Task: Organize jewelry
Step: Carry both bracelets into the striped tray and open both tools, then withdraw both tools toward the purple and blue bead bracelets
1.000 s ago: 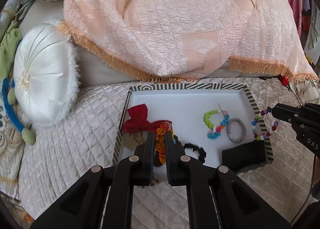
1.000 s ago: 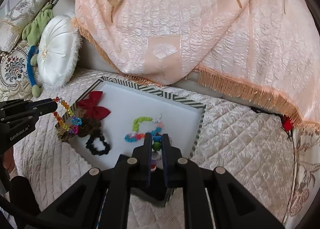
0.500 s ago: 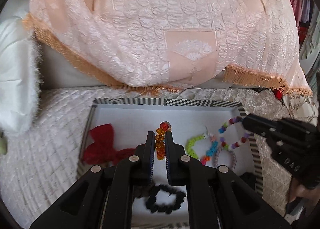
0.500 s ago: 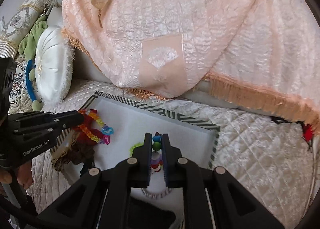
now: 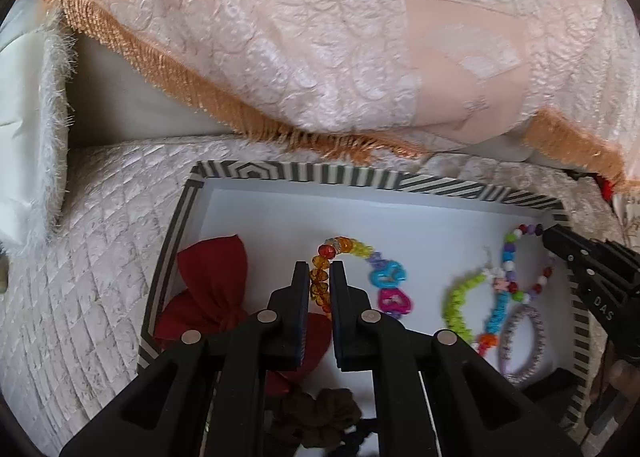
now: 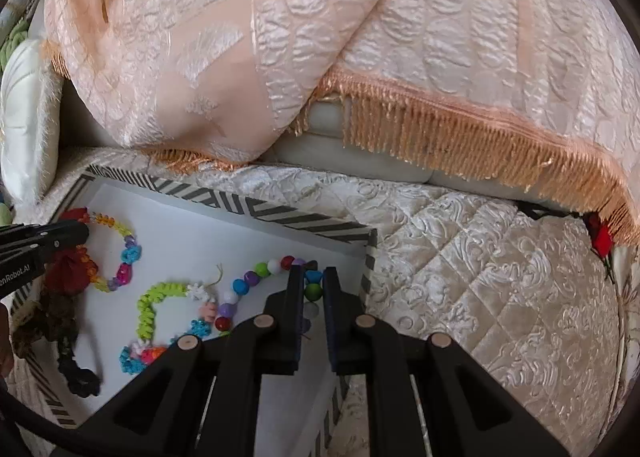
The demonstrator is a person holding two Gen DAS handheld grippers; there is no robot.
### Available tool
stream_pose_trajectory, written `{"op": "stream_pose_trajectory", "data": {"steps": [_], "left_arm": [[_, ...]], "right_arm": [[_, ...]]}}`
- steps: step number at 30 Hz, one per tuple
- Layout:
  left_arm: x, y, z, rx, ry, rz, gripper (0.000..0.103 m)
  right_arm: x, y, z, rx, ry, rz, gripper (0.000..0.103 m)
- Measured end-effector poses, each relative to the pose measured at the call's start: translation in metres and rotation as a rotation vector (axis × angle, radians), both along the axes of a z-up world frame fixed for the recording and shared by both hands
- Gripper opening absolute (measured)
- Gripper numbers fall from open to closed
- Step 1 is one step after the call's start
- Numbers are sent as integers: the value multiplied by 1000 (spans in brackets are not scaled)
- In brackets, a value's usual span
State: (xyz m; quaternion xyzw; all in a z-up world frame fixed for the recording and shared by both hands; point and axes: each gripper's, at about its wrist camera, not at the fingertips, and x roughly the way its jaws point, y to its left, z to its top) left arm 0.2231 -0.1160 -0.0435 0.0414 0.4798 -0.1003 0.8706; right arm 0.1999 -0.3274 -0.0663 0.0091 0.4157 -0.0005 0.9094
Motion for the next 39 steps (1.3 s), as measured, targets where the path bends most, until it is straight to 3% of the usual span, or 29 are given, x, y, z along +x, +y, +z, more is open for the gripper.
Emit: {"op": "stream_pose_trajectory", "data": {"steps": [3, 5, 6, 13, 21, 25, 30, 39], "left_arm": [[-2, 2, -2, 14, -6, 6, 7], [-4, 4, -2, 1, -5, 5, 26], [-5, 7, -1, -16, -2, -1, 27], [-34, 22, 29, -59, -50, -13, 28], [-89, 32, 61, -95, -78, -30, 28], [-115, 37, 67, -106, -90, -26, 27], [-150, 37, 70, -54, -122, -29, 27], [-199, 41, 66, -39, -141, -24, 27]], "right_arm": [[1, 3, -2, 7, -2, 15, 21], [-2, 5, -1, 20, -10, 23, 24], [-4, 4, 0, 31, -11, 24, 24], [-31, 0, 18, 88, -38, 37, 35], [-82, 4, 51, 187, -83, 55, 38], [-110, 15, 61, 193, -104, 84, 40], [-154, 22, 69, 206, -122, 93, 44], [-211, 27, 64, 211, -129, 86, 46]]}}
